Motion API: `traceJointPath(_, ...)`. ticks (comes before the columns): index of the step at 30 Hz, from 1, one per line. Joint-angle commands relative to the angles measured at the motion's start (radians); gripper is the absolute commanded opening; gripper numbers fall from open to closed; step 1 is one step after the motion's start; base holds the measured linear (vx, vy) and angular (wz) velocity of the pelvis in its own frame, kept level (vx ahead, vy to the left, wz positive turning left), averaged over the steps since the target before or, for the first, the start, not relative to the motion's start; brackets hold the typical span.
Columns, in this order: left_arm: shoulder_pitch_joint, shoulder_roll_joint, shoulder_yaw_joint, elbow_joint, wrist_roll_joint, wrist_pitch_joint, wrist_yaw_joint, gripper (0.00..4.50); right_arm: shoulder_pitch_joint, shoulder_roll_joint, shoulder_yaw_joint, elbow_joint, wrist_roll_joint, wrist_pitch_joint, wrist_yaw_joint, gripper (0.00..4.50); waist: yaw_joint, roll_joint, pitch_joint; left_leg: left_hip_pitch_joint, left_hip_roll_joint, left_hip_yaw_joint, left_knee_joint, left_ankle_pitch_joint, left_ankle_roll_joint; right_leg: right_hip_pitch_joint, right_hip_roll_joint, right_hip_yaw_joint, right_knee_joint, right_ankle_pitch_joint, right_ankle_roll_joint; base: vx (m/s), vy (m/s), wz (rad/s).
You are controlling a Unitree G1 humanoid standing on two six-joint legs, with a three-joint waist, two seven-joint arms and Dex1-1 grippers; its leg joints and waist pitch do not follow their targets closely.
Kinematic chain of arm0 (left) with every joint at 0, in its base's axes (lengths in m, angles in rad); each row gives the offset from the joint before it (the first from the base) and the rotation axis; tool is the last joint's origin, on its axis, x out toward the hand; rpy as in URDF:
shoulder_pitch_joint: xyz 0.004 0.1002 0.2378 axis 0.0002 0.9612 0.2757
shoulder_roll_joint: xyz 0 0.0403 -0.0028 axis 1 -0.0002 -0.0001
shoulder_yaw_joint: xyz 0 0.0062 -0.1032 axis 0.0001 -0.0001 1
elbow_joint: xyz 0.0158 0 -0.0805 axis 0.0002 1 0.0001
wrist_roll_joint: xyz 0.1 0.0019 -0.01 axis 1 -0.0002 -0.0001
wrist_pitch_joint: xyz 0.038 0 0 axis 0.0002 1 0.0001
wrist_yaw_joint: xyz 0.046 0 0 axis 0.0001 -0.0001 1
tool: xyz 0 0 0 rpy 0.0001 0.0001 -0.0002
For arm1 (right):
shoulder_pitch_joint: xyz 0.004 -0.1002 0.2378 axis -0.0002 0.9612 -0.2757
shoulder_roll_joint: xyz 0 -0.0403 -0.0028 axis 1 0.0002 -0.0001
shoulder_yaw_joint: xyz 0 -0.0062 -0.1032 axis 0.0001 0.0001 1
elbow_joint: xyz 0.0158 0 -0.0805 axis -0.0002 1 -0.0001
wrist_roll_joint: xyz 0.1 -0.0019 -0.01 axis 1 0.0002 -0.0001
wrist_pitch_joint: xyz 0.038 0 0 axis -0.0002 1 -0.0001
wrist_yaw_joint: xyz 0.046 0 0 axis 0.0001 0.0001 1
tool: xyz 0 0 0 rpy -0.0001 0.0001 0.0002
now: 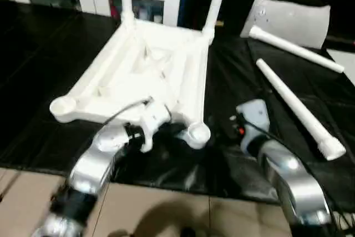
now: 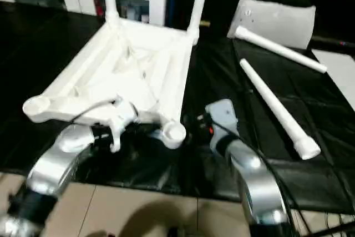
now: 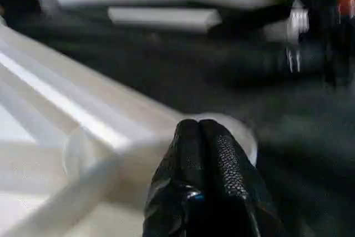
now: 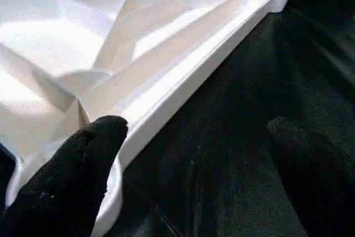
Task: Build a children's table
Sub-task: Rotate table base
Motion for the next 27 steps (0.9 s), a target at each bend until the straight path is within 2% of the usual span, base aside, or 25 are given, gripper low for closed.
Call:
traceJointPath(1, 0.054, -0.034, 0.063, -0.099, -0.047, 0.052, 0.103, 0.44, 0.029, 0.012, -0.034, -0.08, 0.03, 0.067, -0.031, 4.5, -0.002, 0.01, -0.062, -0.007, 0.042, -0.01, -0.072, -0.244, 0.017, 0.055, -0.07, 0.053, -0.075, -0.381, -0.109, 0.0, 0.0, 0.0)
traceJointPath(2, 0.066, -0.043, 0.075, -0.112, -0.047, 0.057, 0.125, 0.47, 0.033, 0.009, -0.028, -0.088, 0.028, 0.072, -0.028, 4.5, -0.003, 0.011, -0.058, -0.008, 0.039, -0.009, -0.073, -0.251, 0.02, 0.049, -0.068, 0.051, -0.082, -0.404, -0.1, 0.0, 0.0, 0.0)
traceJointPath(4, 0.127, -0.094, 0.144, -0.168, 0.019, 0.089, 0.279, 0.69, 0.054, -0.035, 0.042, -0.125, -0.015, 0.099, 0.002, 4.5, -0.01, 0.008, -0.049, -0.005, 0.032, -0.01, -0.07, -0.3, 0.023, 0.041, -0.058, 0.043, -0.104, -0.537, -0.026, 0.0, 0.0, 0.0)
traceJointPath(5, 0.127, -0.094, 0.144, -0.168, 0.019, 0.089, 0.279, 0.8, 0.054, -0.035, 0.042, -0.125, -0.015, 0.099, 0.002, 4.5, -0.012, 0.008, -0.049, -0.003, 0.032, -0.012, -0.069, -0.307, 0.02, 0.04, -0.058, 0.042, -0.105, -0.557, -0.009, 0.0, 0.0, 0.0)
traceJointPath(6, 0.154, -0.116, 0.176, -0.19, 0.063, 0.109, 0.353, 0.87, 0.062, -0.054, 0.079, -0.148, -0.027, 0.095, 0.021, 4.5, -0.013, 0.009, -0.047, -0.003, 0.028, -0.011, -0.067, -0.313, 0.023, 0.037, -0.059, 0.041, -0.113, -0.585, 0.011, 0.0, 0.0, 0.0)
traceJointPath(7, 0.175, -0.133, 0.201, -0.208, 0.09, 0.112, 0.406, 0.87, 0.07, -0.046, 0.08, -0.165, -0.03, 0.068, 0.008, 4.5, -0.02, 0.005, -0.043, -0.001, 0.025, -0.014, -0.063, -0.335, 0.022, 0.03, -0.058, 0.036, -0.124, -0.643, 0.049, 0.0, 0.0, 0.0)
traceJointPath(8, 0.175, -0.133, 0.201, -0.208, 0.09, 0.112, 0.406, 0.9, 0.07, -0.046, 0.08, -0.165, -0.03, 0.068, 0.008, 4.5, -0.024, 0.004, -0.043, 0.0, 0.023, -0.014, -0.062, -0.342, 0.024, 0.027, -0.058, 0.032, -0.13, -0.665, 0.058, 0.0, 0.0, 0.0)
traceJointPath(9, 0.201, -0.137, 0.22, -0.235, 0.083, 0.122, 0.421, 1.14, 0.072, -0.024, 0.053, -0.179, -0.011, 0.057, -0.011, 4.5, -0.029, -0.001, -0.046, -0.002, 0.02, -0.018, -0.06, -0.341, 0.027, 0.029, -0.06, 0.027, -0.133, -0.688, 0.073, 0.0, 0.0, 0.0)
traceJointPath(10, 0.219, -0.139, 0.23, -0.256, 0.073, 0.132, 0.426, 1.14, 0.073, 0.0, 0.02, -0.185, 0.018, 0.055, -0.024, 4.5, -0.033, -0.001, -0.044, -0.002, 0.023, -0.021, -0.064, -0.339, 0.029, 0.028, -0.06, 0.025, -0.135, -0.674, 0.069, 0.0, 0.0, 0.0)
traceJointPath(11, 0.233, -0.137, 0.234, -0.28, 0.068, 0.144, 0.441, 1.25, 0.074, 0.016, -0.006, -0.196, 0.043, 0.057, -0.026, 4.5, -0.034, 0.003, -0.044, -0.002, 0.026, -0.023, -0.067, -0.344, 0.031, 0.028, -0.061, 0.024, -0.134, -0.66, 0.062, 0.0, 0.0, 0.0)
traceJointPath(12, 0.233, -0.137, 0.234, -0.28, 0.068, 0.144, 0.441, 1.28, 0.074, 0.016, -0.006, -0.196, 0.043, 0.057, -0.026, 4.5, -0.036, 0.003, -0.045, -0.004, 0.028, -0.025, -0.07, -0.347, 0.029, 0.031, -0.06, 0.024, -0.131, -0.637, 0.057, 0.0, 0.0, 0.0)
traceJointPath(13, 0.242, -0.142, 0.243, -0.299, 0.061, 0.158, 0.464, 1.29, 0.074, 0.023, -0.024, -0.2, 0.042, 0.061, -0.04, 4.5, -0.036, 0.01, -0.041, -0.001, 0.033, -0.027, -0.074, -0.361, 0.028, 0.025, -0.057, 0.026, -0.129, -0.598, 0.045, 0.0, 0.0, 0.0)
traceJointPath(14, 0.244, -0.145, 0.246, -0.305, 0.06, 0.163, 0.474, 1.33, 0.074, 0.024, -0.029, -0.202, 0.038, 0.063, -0.046, 4.5, -0.04, 0.01, -0.042, -0.001, 0.037, -0.028, -0.077, -0.373, 0.024, 0.026, -0.054, 0.029, -0.123, -0.553, 0.029, 0.0, 0.0, 0.0)
traceJointPath(15, 0.244, -0.145, 0.246, -0.305, 0.06, 0.163, 0.474, 1.45, 0.074, 0.024, -0.029, -0.202, 0.038, 0.063, -0.046, 4.5, -0.04, 0.009, -0.042, -0.002, 0.037, -0.028, -0.079, -0.374, 0.025, 0.029, -0.055, 0.029, -0.121, -0.538, 0.024, 0.0, 0.0, 0.0)
traceJointPath(16, 0.242, -0.145, 0.245, -0.312, 0.074, 0.167, 0.491, 1.68, 0.071, 0.034, -0.04, -0.197, 0.037, 0.049, -0.057, 4.5, -0.039, 0.014, -0.04, -0.002, 0.036, -0.028, -0.081, -0.381, 0.023, 0.029, -0.056, 0.032, -0.12, -0.525, 0.019, 0.0, 0.0, 0.0)
traceJointPath(17, 0.242, -0.149, 0.243, -0.318, 0.071, 0.167, 0.501, 1.69, 0.066, 0.054, -0.06, -0.199, 0.047, 0.047, -0.08, 4.5, -0.042, 0.014, -0.04, -0.004, 0.035, -0.029, -0.081, -0.386, 0.021, 0.03, -0.059, 0.033, -0.12, -0.521, 0.015, 0.0, 0.0, 0.0)
traceJointPath(18, 0.242, -0.15, 0.243, -0.319, 0.073, 0.168, 0.504, 1.7, 0.066, 0.055, -0.062, -0.199, 0.046, 0.047, -0.084, 4.5, -0.043, 0.012, -0.042, -0.004, 0.034, -0.028, -0.08, -0.385, 0.021, 0.031, -0.06, 0.033, -0.121, -0.521, 0.014, 0.0, 0.0, 0.0)
traceJointPath(20, 0.241, -0.166, 0.239, -0.335, 0.086, 0.17, 0.531, 1.79, 0.059, 0.035, -0.052, -0.204, -0.017, 0.046, -0.14, 4.5, -0.044, 0.011, -0.043, -0.006, 0.035, -0.027, -0.081, -0.361, 0.018, 0.033, -0.059, 0.038, -0.116, -0.484, 0.008, 0.0, 0.0, 0.0)
traceJointPath(21, 0.238, -0.172, 0.24, -0.339, 0.095, 0.177, 0.542, 2.1, 0.058, 0.034, -0.05, -0.205, -0.026, 0.075, -0.149, 4.5, -0.044, 0.015, -0.043, -0.007, 0.034, -0.026, -0.08, -0.354, 0.019, 0.034, -0.059, 0.04, -0.113, -0.47, 0.005, 0.0, 0.0, 0.0)
traceJointPath(24, 0.228, -0.17, 0.229, -0.348, 0.108, 0.19, 0.558, 2.23, 0.06, 0.037, -0.047, -0.212, -0.013, 0.119, -0.138, 4.5, -0.048, 0.012, -0.044, -0.008, 0.032, -0.024, -0.078, -0.349, 0.026, 0.035, -0.059, 0.041, -0.113, -0.468, 0.006, 0.0, 0.0, 0.0)
traceJointPath(25, 0.227, -0.17, 0.227, -0.35, 0.106, 0.196, 0.562, 2.23, 0.063, 0.035, -0.043, -0.214, -0.011, 0.116, -0.133, 4.5, -0.051, 0.017, -0.044, -0.005, 0.042, -0.032, -0.082, -0.343, 0.008, 0.036, -0.041, 0.029, -0.11, -0.422, 0.007, 0.0, 0.0, 0.0)
traceJointPath(26, 0.227, -0.17, 0.227, -0.35, 0.106, 0.196, 0.562, 2.51, 0.063, 0.035, -0.043, -0.214, -0.011, 0.116, -0.133, 4.5, -0.055, 0.021, -0.044, 0.001, 0.051, -0.038, -0.086, -0.348, 0.001, 0.036, -0.029, 0.02, -0.111, -0.39, 0.004, 0.0, 0.0, 0.0)
traceJointPath(27, 0.226, -0.17, 0.226, -0.352, 0.103, 0.201, 0.566, 2.57, 0.065, 0.039, -0.044, -0.216, -0.005, 0.12, -0.131, 4.5, -0.067, 0.034, -0.043, 0.018, 0.097, -0.068, -0.112, -0.355, 0.013, 0.038, -0.006, -0.001, -0.096, -0.298, -0.026, 0.0, 0.0, 0.0)
